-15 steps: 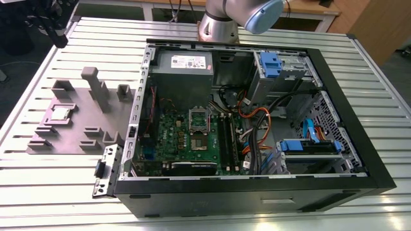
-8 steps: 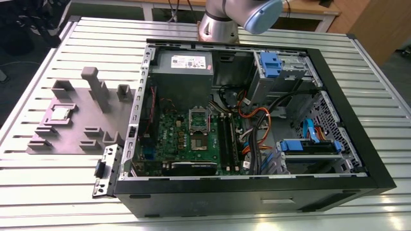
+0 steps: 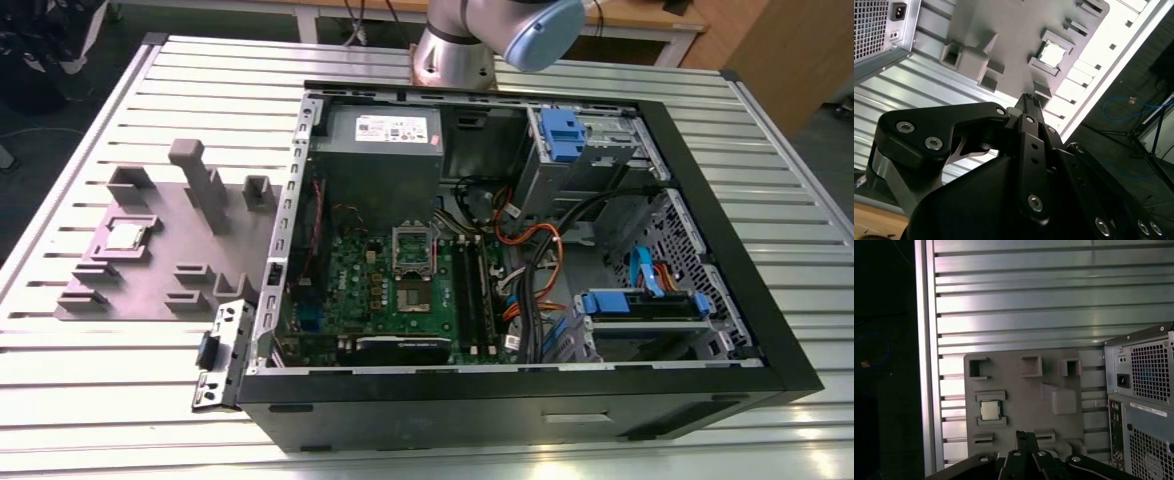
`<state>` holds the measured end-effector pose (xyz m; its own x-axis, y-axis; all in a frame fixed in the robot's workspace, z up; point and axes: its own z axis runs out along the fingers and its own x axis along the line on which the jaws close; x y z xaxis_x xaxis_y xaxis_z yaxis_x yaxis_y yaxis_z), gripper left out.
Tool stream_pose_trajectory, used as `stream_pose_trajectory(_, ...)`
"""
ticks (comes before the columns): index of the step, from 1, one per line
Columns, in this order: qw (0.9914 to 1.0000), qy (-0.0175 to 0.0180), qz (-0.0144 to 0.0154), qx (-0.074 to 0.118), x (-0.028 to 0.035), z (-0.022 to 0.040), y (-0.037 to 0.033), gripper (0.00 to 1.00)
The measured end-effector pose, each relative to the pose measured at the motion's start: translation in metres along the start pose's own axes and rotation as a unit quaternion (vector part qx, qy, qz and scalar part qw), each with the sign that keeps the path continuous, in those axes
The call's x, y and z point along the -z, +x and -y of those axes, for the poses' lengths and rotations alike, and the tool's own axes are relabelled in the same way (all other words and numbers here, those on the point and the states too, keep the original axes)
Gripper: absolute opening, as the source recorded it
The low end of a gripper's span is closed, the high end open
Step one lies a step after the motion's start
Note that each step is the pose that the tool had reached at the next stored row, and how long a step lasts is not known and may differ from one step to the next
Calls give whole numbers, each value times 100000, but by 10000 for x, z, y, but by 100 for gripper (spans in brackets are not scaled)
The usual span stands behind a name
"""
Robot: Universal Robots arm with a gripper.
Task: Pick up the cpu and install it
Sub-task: 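Reach for the cpu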
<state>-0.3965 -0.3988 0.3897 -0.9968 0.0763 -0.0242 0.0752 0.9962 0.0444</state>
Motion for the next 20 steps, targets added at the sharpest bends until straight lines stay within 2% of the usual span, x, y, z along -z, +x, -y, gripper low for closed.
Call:
stream_pose_trajectory(6,100000,4,-28,-3,-10,12,150,11)
stream_pose_trajectory(15,100000,8,-31,-5,-19,34,437,11)
stream_pose_trajectory(20,100000,9,-41,1,-19,36,450,11)
